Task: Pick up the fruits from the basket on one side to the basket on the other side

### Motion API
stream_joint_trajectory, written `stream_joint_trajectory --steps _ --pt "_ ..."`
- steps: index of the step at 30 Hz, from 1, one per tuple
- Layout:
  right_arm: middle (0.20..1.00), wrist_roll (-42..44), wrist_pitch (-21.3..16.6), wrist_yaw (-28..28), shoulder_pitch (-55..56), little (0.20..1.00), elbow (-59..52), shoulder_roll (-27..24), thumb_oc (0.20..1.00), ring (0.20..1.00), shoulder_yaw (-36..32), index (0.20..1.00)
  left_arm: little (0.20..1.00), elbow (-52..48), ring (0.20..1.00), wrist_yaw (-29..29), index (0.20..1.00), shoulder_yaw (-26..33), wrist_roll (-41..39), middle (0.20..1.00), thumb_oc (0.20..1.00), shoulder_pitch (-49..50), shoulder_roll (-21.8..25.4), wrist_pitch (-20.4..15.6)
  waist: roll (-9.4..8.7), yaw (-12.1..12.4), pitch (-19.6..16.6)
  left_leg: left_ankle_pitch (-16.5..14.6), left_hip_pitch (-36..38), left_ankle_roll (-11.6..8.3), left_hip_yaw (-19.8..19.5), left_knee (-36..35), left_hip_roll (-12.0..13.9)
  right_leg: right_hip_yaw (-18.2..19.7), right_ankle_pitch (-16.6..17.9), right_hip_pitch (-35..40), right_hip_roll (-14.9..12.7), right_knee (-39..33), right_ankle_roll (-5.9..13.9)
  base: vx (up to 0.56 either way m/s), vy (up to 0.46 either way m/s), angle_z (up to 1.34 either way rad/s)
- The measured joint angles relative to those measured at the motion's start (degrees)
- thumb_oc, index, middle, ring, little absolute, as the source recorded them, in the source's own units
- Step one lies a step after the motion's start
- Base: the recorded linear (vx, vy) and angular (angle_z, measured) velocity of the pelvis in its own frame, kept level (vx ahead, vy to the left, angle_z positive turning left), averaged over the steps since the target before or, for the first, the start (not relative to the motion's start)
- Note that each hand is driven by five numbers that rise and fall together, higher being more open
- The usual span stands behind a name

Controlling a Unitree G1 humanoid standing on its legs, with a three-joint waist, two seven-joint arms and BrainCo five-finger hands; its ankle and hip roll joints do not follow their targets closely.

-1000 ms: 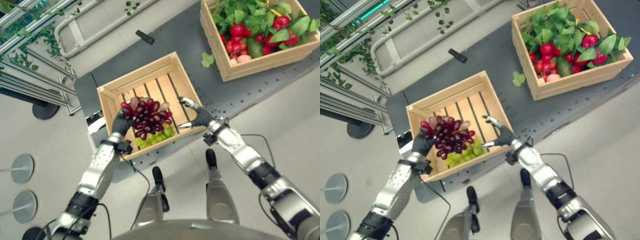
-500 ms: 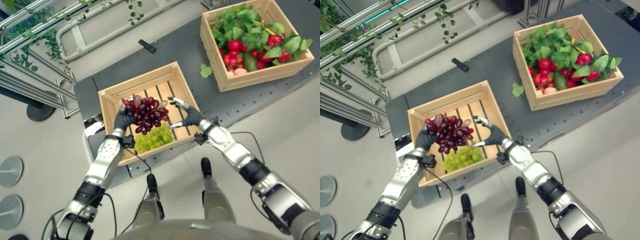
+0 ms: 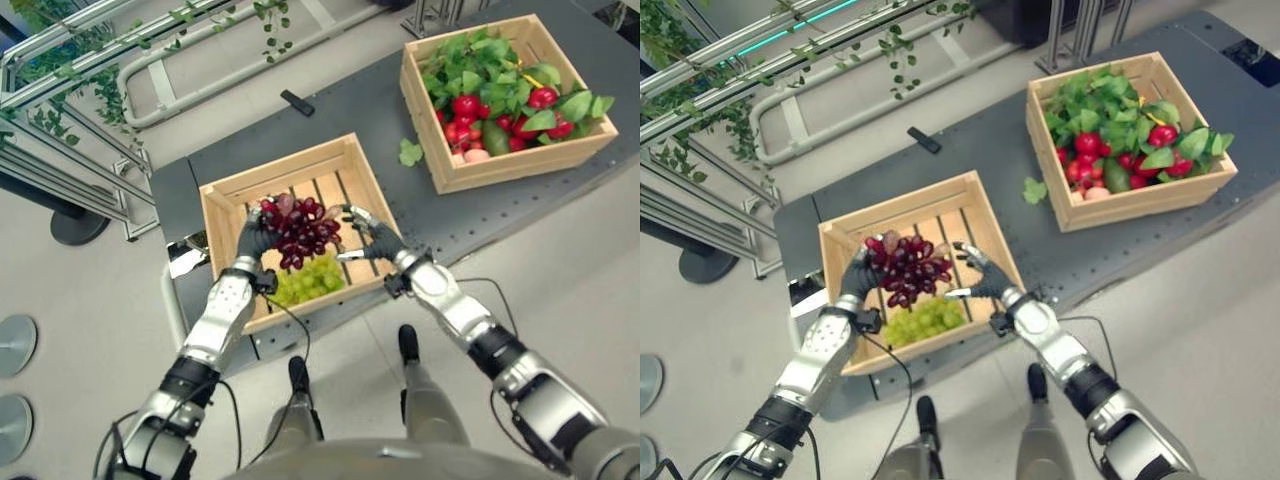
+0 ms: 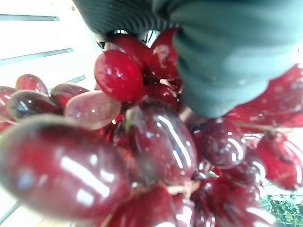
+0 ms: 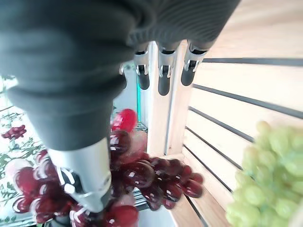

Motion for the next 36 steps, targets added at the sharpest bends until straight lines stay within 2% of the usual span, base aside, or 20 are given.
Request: stream_joint_trajectory --steps 8,17,26,36 --pt "1.0 1.59 0.4 0.21 2.69 1.0 -9.37 -4.56 1.0 1.0 -4.99 1.0 0.2 1.17 0.2 1.74 0.2 1.82 1.98 0.2 0.2 0.35 -0.13 0.06 -0.27 -0.22 -0.14 -0.21 -0.03 0.07 -0.03 -0.01 0.36 -0.1 -0.28 0.0 0.31 0.0 -0.11 0.0 -0.003 0.0" --pt "1.0 2.39 0.48 1.29 2.02 1.0 -14.92 -3.81 1.0 1.0 -5.54 1.0 0.2 1.2 0.2 2.89 0.2 1.8 4.28 0.2 0.2 0.26 -1.54 0.2 -0.77 -0.21 -0.39 -0.07 0.09 -0.21 -0.07 0.01 0.45 -0.3 -0.13 0.25 0.42 0.01 -0.39 0.0 -0.002 0.0" --pt "1.0 3.46 0.71 1.33 -0.26 1.0 -15.06 -1.52 1.0 1.0 -2.61 1.0 0.2 1.22 0.2 4.6 0.2 1.66 9.36 0.2 0.2 0.23 -1.61 1.27 -1.24 -0.11 -0.62 -0.34 0.67 -0.11 -0.51 0.01 0.53 -0.77 -0.67 1.08 0.42 0.0 -0.15 0.0 -0.005 0.01" --pt "1.0 1.89 3.02 1.22 -6.94 1.0 -15.97 0.28 1.0 1.0 1.89 1.0 0.2 1.23 0.2 6.43 0.2 0.95 12.68 0.2 0.2 -1.66 -1.7 1.75 -1.32 0.04 -0.67 -0.17 0.87 -0.4 -1.34 0.02 0.63 -1.69 -0.59 1.94 0.44 0.0 -0.48 0.0 -0.005 0.03"
